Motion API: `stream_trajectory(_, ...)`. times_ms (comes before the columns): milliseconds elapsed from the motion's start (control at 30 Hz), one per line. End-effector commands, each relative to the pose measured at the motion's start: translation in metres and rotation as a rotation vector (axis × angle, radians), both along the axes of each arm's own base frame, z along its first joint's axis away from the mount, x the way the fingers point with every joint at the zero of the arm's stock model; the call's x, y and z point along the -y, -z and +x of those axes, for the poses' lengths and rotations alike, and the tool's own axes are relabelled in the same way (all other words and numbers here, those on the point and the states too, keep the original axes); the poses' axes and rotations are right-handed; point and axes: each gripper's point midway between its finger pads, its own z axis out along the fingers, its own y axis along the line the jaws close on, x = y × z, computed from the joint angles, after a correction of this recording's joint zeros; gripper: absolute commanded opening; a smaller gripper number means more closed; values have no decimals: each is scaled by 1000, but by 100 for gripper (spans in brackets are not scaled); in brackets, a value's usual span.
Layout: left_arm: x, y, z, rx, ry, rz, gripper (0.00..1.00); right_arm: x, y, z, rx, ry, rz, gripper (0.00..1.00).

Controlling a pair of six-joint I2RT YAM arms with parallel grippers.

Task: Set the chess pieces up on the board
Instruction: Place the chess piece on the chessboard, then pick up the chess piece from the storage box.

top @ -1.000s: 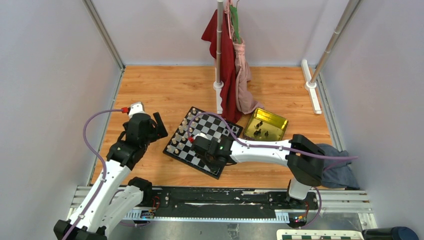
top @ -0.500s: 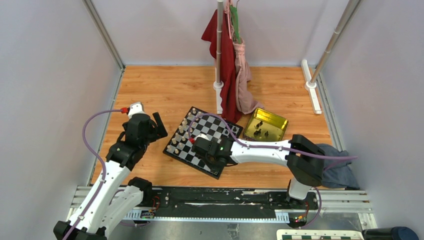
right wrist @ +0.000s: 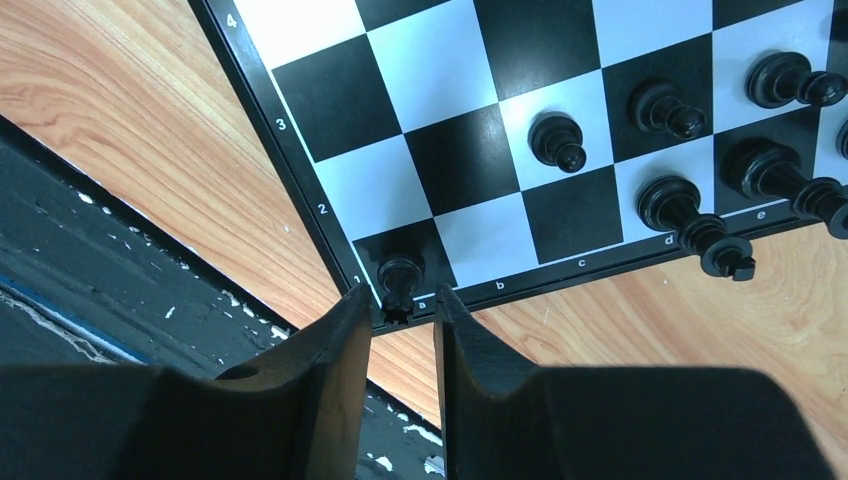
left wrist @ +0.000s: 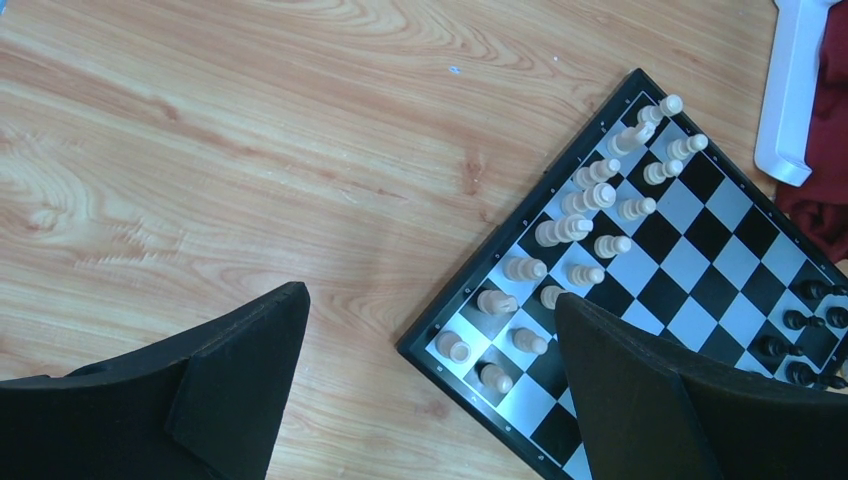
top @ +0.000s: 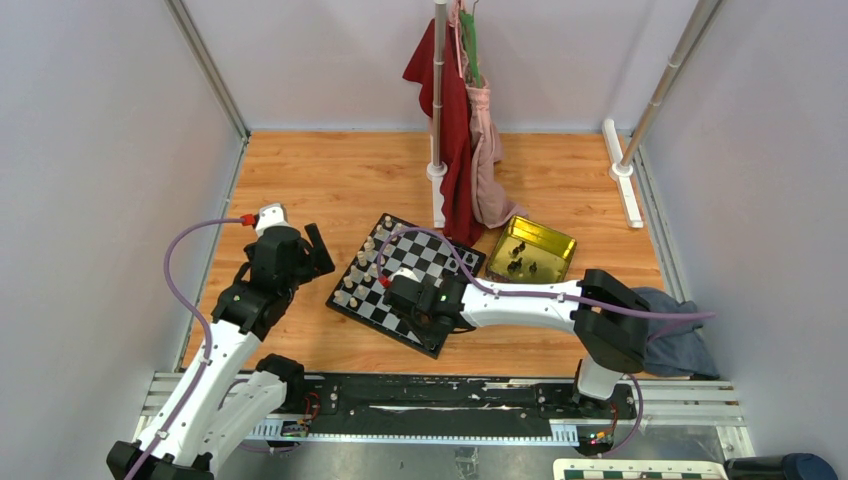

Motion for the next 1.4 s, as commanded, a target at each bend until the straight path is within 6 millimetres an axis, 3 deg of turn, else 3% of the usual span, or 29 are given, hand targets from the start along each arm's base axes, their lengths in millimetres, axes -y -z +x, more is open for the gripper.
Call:
stream_trajectory(0, -2, -12, 3, 32, -12, 9, 100, 7, -9, -3, 21, -20, -22, 36)
stream_trajectory(267, -1, -17, 5, 46, -15, -9, 100, 5, -44, 9, 85, -24, -22, 39)
stream_trajectory(433, 0, -19, 6, 61, -22, -23, 100, 6, -97, 35, 210, 40, -1, 45)
stream_trajectory(533, 1, -17, 6, 64, -24, -30, 100, 23, -121, 62, 279, 147, -2, 46)
stream_trajectory(633, 1, -14, 6, 61, -24, -32, 100, 58, -134, 92, 334, 309, -1, 49)
stream_trajectory(800, 1, -9, 6, 63, -26, -36, 100, 131, -133, 136, 339, 601, 43, 49)
stream_trajectory(967, 4, -2, 7, 53, -21, -44, 100, 180, -118, 162, 355, 760, 48, 50)
stream_trajectory(1167, 6, -1, 10, 60, -10, -48, 100, 212, -78, 189, 298, 889, 20, 49)
stream_trajectory(1367, 6, 0, 13, 60, -9, -37, 100, 214, -56, 211, 259, 915, 9, 48)
